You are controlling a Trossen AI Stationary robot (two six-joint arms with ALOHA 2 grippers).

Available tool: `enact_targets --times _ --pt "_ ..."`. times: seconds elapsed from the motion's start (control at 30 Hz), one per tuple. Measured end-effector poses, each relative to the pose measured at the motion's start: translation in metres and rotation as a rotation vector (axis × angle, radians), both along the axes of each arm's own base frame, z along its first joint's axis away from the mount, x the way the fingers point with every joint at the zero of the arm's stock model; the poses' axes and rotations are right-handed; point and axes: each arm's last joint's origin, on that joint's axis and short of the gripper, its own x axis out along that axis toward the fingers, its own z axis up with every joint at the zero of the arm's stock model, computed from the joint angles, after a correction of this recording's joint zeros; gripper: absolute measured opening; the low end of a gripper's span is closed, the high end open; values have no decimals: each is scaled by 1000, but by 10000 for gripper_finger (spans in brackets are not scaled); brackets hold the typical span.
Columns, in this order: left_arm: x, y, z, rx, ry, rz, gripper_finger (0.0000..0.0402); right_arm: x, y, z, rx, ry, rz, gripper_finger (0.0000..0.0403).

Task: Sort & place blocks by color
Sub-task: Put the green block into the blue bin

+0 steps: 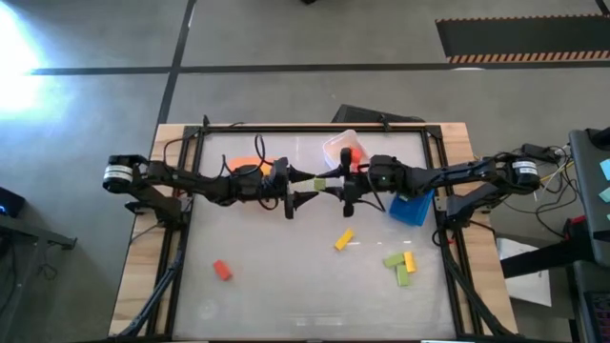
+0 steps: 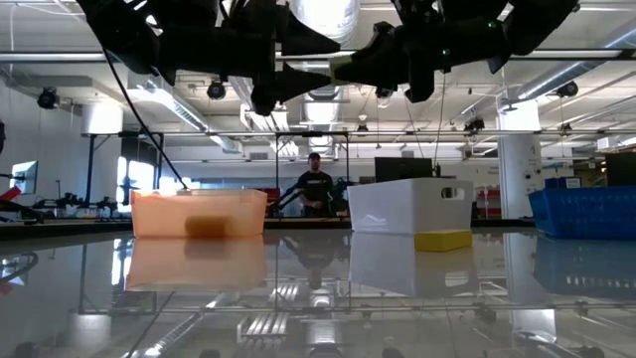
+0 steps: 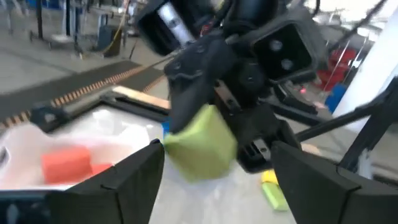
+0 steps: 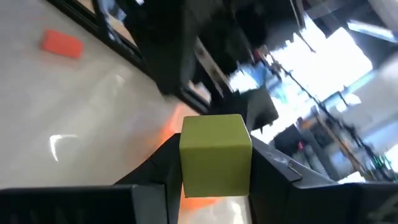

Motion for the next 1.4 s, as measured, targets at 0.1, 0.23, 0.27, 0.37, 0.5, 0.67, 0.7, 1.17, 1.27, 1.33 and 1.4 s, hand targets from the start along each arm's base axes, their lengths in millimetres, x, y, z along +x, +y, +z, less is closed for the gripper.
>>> enact_targets --times 0.1,0.23,0.27,0.37,0.5,0.67,0.7,1.17,1.27,1.33,1.4 --pt "-4 3 3 70 34 11 282 -7 -2 4 44 30 -87 124" --pt "-13 10 12 144 63 37 283 -18 -3 9 110 69 -209 124" --pt "-16 12 15 164 67 43 283 -21 -3 10 127 80 -244 124" --pt "-24 15 25 226 66 60 283 -32 -5 12 176 120 -361 124" --pt "-35 16 40 309 39 83 283 -42 -12 15 283 203 -515 124" --pt "-45 16 53 387 4 115 283 -53 -22 21 479 389 -693 124" --pt "-47 16 55 398 -1 118 283 -54 -24 21 506 434 -729 124" --pt "-56 16 66 463 -21 183 283 -90 -46 0 886 1113 -1162 124" --pt "-56 16 66 465 -21 183 283 -97 -43 -14 938 1270 -1206 124" --pt "-56 16 66 465 -18 182 283 -100 -40 -22 983 1348 -1209 124" --pt "-56 16 66 465 -18 183 283 -103 -37 -29 1029 1401 -1194 124"
